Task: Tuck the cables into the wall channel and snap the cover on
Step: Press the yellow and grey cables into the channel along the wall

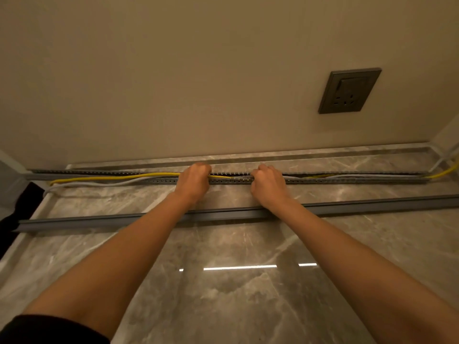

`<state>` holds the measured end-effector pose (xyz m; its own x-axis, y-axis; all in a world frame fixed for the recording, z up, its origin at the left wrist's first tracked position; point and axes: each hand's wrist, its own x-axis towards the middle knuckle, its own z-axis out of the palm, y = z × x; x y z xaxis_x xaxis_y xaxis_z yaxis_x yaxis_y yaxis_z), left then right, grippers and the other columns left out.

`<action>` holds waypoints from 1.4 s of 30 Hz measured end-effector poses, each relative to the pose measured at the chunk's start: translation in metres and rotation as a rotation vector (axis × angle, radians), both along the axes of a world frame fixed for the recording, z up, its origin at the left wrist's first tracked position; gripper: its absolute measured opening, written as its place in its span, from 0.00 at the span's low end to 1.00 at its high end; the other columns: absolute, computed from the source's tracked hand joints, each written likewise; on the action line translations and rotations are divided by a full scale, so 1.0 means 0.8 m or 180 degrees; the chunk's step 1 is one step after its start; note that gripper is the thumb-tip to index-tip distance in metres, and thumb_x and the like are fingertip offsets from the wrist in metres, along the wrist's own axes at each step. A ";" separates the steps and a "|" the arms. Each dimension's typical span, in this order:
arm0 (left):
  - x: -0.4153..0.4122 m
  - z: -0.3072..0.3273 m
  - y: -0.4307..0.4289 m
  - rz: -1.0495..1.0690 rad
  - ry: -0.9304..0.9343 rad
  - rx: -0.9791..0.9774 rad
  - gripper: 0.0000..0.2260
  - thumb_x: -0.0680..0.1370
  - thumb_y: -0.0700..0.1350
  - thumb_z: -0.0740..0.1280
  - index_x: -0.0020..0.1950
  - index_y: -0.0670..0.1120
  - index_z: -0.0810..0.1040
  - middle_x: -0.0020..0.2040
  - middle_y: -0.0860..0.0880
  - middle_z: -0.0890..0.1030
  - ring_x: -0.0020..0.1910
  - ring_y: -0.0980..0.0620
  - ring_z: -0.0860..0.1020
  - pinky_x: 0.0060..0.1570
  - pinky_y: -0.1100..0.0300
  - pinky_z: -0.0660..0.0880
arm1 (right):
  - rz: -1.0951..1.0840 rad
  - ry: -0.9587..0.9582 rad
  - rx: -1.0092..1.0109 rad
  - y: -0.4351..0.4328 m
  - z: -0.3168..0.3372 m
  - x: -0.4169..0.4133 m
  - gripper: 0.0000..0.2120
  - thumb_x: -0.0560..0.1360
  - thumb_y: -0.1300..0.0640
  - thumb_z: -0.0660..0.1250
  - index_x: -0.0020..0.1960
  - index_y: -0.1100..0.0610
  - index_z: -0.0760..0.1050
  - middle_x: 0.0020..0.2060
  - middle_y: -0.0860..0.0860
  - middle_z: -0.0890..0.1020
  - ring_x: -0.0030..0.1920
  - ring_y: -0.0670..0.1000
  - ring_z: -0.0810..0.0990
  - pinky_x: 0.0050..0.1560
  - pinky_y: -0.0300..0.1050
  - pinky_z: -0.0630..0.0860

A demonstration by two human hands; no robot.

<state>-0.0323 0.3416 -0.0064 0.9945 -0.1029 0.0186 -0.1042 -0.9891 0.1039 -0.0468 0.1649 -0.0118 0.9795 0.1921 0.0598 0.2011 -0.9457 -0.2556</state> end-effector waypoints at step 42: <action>0.038 -0.001 0.268 -0.1597 -0.0620 0.0367 0.10 0.64 0.26 0.70 0.42 0.36 0.77 0.40 0.37 0.81 0.38 0.38 0.80 0.33 0.52 0.75 | -0.0242 0.0118 0.0669 0.286 -0.013 0.027 0.15 0.75 0.71 0.61 0.58 0.63 0.79 0.55 0.61 0.79 0.56 0.60 0.77 0.56 0.47 0.73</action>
